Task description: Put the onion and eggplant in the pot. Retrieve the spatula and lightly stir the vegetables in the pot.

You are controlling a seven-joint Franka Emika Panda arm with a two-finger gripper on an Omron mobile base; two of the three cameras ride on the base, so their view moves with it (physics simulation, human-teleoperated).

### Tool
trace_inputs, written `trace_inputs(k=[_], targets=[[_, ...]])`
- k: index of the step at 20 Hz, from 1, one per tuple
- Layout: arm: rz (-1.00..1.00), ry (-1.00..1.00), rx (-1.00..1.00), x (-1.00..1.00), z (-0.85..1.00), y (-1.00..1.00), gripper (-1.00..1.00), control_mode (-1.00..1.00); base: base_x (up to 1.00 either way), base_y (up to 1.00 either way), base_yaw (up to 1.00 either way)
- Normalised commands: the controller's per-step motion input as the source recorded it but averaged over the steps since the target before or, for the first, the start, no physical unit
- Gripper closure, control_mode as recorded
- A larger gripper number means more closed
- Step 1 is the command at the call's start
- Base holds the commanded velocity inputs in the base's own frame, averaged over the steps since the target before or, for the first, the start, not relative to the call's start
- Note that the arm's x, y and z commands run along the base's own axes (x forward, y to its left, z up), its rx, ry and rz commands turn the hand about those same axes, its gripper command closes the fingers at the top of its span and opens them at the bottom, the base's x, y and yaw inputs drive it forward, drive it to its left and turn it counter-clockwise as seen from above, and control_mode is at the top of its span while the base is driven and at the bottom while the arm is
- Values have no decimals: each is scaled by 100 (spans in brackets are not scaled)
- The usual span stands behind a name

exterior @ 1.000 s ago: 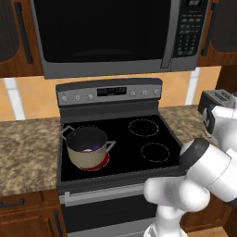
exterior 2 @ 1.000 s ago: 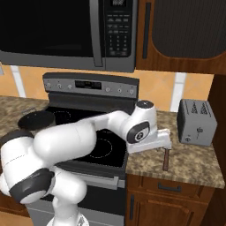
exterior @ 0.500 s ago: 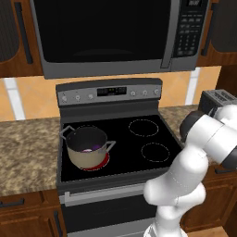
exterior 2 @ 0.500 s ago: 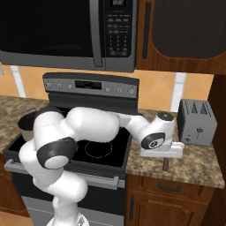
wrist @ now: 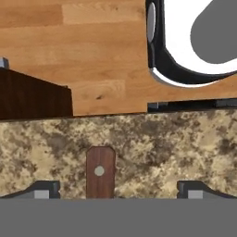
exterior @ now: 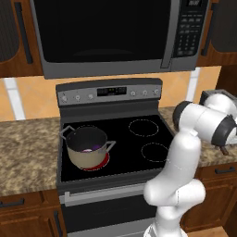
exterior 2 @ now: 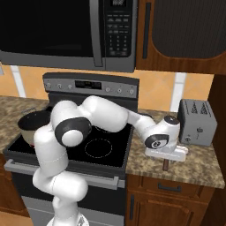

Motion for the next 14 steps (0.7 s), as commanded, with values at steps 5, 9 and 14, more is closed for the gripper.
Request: trace_inputs(k=[5, 9, 14], targets=[[-6, 0, 0, 3, -47, -7, -100, -100, 0, 0, 0], [0, 0, 0, 0, -30, -13, -100, -100, 0, 0, 0], [0, 0, 0, 2, -24, -6, -100, -100, 0, 0, 0]])
